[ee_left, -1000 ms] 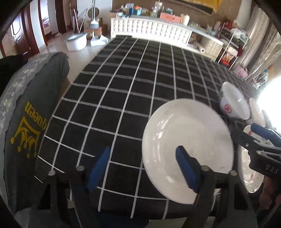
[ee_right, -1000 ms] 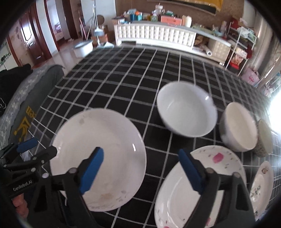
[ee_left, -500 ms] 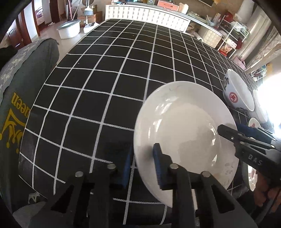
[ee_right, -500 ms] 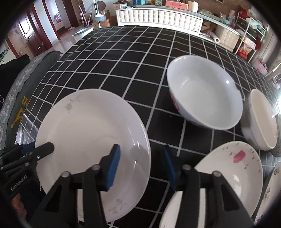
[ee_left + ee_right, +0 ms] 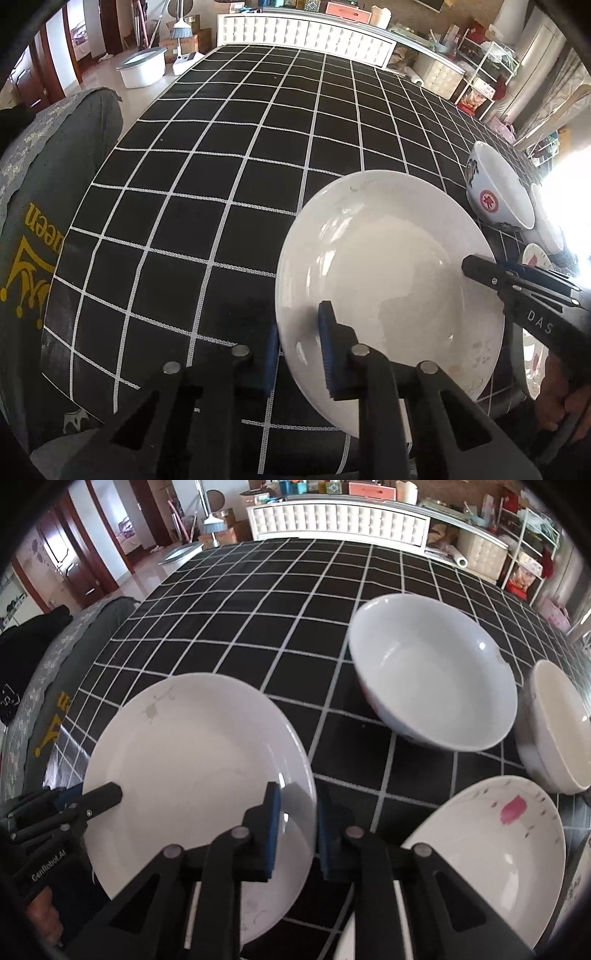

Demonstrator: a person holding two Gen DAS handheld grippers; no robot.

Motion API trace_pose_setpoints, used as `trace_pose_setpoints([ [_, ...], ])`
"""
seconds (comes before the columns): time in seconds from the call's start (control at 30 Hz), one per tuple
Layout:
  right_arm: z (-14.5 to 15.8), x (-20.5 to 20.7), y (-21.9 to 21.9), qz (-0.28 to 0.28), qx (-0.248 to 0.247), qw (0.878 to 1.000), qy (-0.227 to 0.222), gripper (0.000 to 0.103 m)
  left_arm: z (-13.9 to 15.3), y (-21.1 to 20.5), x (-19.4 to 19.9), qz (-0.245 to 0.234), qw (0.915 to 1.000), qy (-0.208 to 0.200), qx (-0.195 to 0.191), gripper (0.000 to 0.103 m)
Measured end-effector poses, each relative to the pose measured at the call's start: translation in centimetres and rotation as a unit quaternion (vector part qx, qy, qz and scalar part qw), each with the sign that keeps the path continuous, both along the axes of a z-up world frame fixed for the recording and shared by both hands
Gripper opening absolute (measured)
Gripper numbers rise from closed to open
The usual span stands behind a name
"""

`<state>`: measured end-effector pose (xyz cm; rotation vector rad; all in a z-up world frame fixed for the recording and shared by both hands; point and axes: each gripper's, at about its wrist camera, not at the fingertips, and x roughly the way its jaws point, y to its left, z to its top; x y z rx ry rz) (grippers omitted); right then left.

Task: Organize plates and bowls

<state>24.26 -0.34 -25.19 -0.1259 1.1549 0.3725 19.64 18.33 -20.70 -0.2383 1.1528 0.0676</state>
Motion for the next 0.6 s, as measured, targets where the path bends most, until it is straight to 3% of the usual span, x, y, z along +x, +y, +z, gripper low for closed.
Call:
trace_pose_setpoints([
  [0.43,1.1,-1.3,-0.6,-0.009,0.006,1.000,-0.010,0.022,1.8,-0.9,-1.7,0.009,0.9996,-0.022,0.014,0.016],
  [0.6,0.4,-1.5,-0.4,-0.008,0.003,1.000,-0.005,0.022,1.1,-1.0,-2.3,0.017,0.9997,-0.013,0.011,0.016],
])
